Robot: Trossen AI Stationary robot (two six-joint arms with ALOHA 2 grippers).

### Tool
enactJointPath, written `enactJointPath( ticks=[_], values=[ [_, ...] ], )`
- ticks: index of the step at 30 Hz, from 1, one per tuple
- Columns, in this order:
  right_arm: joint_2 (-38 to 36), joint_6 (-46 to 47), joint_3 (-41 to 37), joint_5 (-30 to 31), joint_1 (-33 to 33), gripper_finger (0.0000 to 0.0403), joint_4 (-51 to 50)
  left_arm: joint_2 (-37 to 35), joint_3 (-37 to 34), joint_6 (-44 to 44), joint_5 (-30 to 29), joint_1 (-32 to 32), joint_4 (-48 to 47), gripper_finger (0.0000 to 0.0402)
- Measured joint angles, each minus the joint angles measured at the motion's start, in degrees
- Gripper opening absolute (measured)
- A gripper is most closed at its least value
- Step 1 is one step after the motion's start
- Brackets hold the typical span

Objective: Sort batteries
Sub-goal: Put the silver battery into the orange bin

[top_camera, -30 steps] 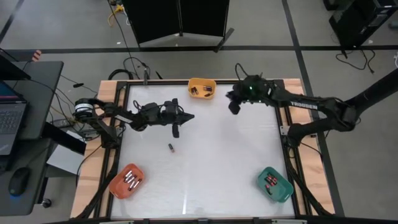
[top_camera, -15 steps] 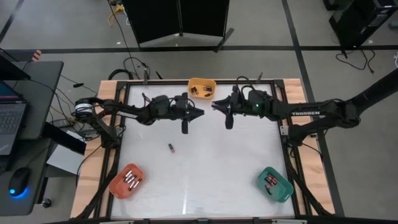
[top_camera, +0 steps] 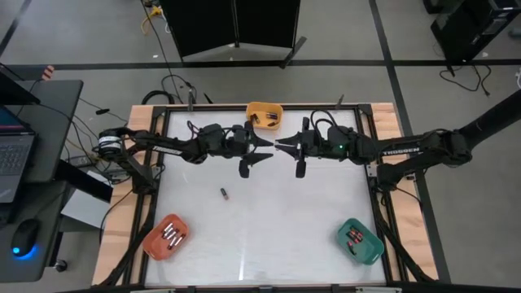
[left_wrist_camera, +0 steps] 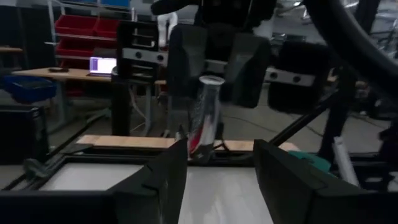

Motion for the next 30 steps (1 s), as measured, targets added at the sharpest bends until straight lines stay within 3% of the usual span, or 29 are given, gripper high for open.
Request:
enactJointPath(
  ticks=[14, 30],
  values=[
    [0.0, -0.83, 0.02, 0.0, 0.39, 0.0057, 1.79, 5.75, 6.26, -3.77, 4.27, -0.05, 0.16, 0.0184],
    [-0.02, -2.13, 0.07, -0.44, 0.46, 0.0057, 2.03, 6.36, 6.54, -5.02, 5.61, 0.22, 4.33, 0.0094]
  ],
)
